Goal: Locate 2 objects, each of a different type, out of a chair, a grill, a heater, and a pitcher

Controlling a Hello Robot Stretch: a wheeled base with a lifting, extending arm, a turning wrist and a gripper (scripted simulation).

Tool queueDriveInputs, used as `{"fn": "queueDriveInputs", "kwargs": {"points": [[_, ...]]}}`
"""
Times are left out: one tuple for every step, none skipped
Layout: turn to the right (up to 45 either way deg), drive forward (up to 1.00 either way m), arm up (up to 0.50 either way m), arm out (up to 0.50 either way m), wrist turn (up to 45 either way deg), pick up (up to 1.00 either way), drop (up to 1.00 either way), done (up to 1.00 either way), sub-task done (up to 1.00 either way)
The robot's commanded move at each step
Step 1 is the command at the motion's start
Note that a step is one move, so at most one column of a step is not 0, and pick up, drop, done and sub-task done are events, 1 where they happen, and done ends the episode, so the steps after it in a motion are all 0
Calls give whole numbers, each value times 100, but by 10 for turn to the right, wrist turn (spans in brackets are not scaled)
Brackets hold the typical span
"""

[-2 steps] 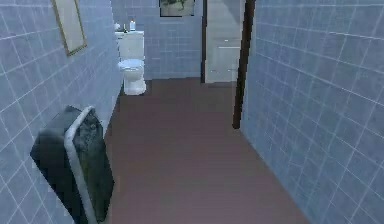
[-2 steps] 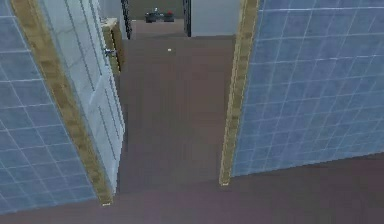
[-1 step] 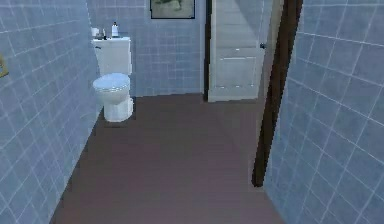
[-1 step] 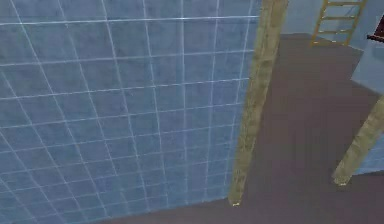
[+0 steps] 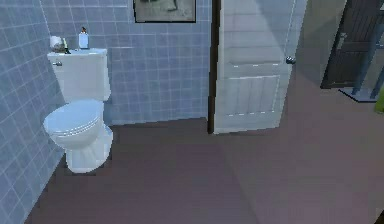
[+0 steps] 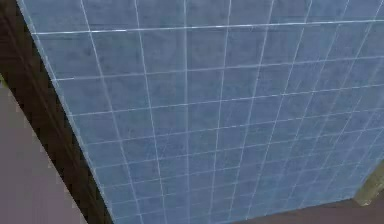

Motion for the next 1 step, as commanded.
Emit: {"fn": "queueDriveInputs", "kwargs": {"points": [[0,65,0,0,0,0,0,0,0]]}}
